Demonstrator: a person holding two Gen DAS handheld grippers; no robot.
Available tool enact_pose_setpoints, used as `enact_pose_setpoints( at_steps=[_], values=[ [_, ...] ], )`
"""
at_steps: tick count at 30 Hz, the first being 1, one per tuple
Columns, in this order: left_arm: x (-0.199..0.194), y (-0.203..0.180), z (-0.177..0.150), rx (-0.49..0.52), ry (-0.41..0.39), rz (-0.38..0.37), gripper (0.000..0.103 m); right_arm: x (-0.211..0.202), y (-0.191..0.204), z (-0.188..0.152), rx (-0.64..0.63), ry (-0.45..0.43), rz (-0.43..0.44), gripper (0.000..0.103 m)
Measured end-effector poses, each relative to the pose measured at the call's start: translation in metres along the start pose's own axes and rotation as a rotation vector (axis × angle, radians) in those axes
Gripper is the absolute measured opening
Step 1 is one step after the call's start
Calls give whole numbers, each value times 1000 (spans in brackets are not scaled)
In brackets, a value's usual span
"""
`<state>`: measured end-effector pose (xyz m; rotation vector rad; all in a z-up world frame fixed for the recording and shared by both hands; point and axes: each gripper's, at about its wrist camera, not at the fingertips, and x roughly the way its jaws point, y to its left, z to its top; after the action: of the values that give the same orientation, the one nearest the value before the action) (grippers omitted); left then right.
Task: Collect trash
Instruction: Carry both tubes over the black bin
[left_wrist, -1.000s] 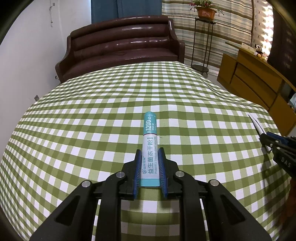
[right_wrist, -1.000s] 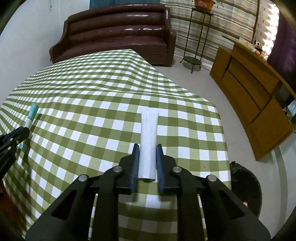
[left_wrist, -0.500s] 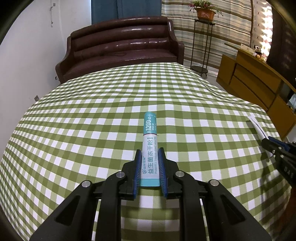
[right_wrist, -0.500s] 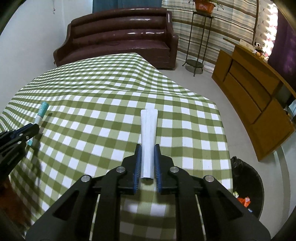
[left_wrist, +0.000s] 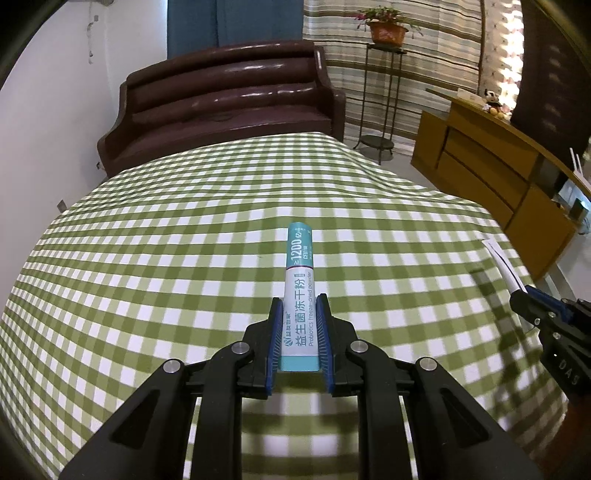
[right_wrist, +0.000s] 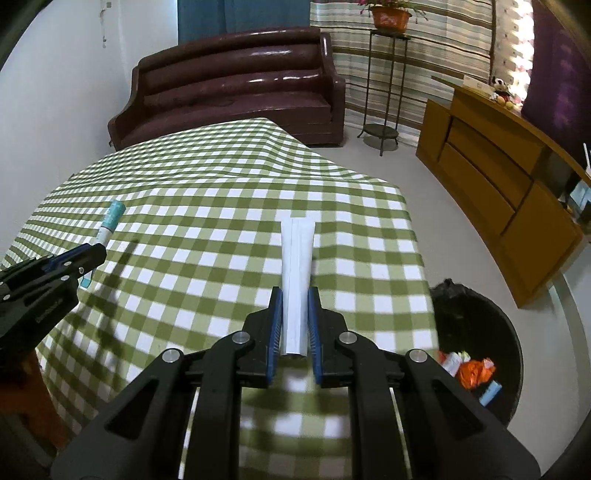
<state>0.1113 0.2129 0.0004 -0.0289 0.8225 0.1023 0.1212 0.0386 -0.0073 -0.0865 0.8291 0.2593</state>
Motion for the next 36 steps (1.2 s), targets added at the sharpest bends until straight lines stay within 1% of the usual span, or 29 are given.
enact_pose_setpoints(
  at_steps=[9,19,36],
  values=[
    [-20,-35,-9,54,-18,-45,20,-28,-23,-13,48,-36,-23,14],
    [-35,-88,-13,126,-41,-111,19,-56,-66,-28,113,-75,-79,14],
    [-45,-176,-16,258,-75,-214,20,-78,-136,-48,199,-100,-188,14]
  ],
)
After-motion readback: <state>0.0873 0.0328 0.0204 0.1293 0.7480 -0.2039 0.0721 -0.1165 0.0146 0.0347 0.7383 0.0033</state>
